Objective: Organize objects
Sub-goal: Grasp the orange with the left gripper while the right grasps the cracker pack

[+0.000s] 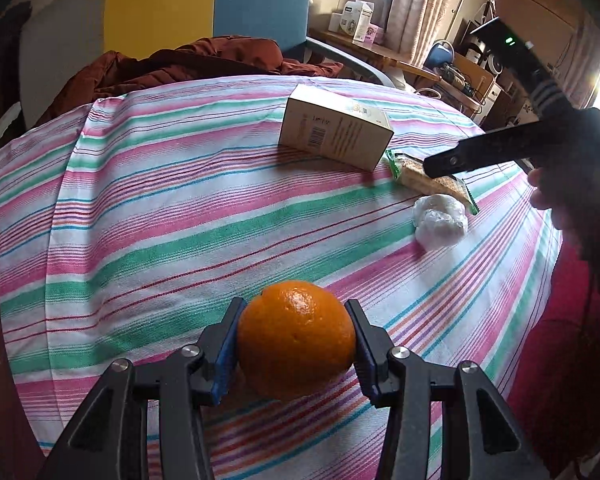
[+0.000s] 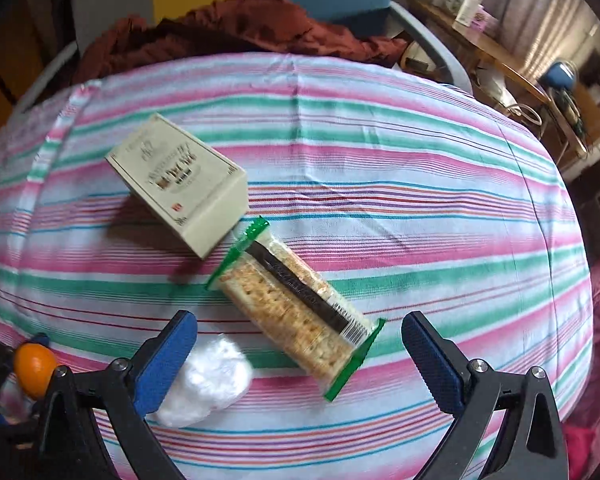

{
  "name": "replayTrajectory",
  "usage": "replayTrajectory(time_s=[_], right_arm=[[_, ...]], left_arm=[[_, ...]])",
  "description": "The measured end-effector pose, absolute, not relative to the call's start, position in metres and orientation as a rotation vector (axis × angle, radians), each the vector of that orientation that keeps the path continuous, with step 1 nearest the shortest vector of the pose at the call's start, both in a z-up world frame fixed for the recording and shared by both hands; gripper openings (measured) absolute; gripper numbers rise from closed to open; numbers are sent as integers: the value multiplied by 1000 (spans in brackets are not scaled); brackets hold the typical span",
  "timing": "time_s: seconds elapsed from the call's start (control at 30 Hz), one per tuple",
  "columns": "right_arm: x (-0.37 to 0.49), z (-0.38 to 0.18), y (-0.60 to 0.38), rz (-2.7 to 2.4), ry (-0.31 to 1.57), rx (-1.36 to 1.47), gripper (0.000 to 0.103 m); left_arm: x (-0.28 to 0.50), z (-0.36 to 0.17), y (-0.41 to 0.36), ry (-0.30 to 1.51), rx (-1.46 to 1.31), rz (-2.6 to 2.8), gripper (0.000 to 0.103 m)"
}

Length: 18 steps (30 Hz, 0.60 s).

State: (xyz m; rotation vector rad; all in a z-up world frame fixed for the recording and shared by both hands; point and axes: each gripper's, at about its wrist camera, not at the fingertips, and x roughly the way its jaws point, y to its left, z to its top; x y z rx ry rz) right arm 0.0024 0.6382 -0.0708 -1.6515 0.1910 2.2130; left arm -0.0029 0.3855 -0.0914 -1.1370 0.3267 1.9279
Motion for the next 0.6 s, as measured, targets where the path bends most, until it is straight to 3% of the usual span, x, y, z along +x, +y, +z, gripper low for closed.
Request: replayTrajectory(time_s=[0.1,0.17,0.27,0.3,0.33,0.6], right_arm=[[-8,-88,645,2206,192,-1714,102],[-13,-98,648,2184,195,-1743,96],[-10,-96,650,2262,299,-1732,64],[-9,-93,648,2271,286,-1729,46],[-6,-92,646,2267,263,-1728,41],[28,-57,634,2273,170,-1537,41]], left_arm=[[-1,-92,386,333,-1126,1929,49],[0,-93,385,338,-1116,1933,49],[1,-94,386,353,-1105,1940,49],[1,-94,385,356,-1102,1942,49],[2,-94,385,356,-1099,1943,49],[8,-92,381,367,-1084,1953,49]])
